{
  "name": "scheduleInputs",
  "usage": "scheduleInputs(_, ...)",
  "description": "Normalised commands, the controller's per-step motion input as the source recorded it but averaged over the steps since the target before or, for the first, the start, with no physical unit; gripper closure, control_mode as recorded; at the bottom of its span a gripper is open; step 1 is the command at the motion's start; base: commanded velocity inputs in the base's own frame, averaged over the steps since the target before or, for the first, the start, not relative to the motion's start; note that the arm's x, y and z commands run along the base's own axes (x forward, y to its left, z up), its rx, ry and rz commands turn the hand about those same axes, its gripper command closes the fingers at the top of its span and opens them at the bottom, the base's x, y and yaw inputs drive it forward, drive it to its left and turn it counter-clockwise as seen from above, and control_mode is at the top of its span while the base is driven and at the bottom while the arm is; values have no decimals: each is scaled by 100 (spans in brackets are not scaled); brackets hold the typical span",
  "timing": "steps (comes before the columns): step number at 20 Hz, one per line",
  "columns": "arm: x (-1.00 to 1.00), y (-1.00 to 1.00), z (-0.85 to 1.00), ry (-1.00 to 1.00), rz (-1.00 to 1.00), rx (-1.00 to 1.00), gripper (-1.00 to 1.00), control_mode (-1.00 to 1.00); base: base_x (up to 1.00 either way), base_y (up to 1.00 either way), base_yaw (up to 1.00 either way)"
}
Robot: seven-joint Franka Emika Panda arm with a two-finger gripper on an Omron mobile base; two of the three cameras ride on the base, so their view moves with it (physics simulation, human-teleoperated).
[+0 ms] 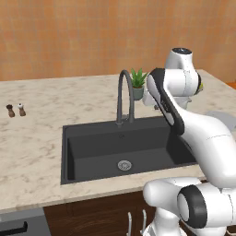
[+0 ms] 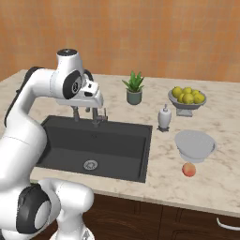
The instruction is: Put the colander in the sink, put the peach in the colander, and turn on the sink faucet and pour water over the colander.
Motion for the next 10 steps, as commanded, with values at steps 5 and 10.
scheduleInputs(5, -36, -52, 0, -6, -5, 4, -100, -100, 0, 0, 0)
scheduleInputs(10, -58, -99, -9, 0, -20, 13, -100, -100, 0, 0, 0)
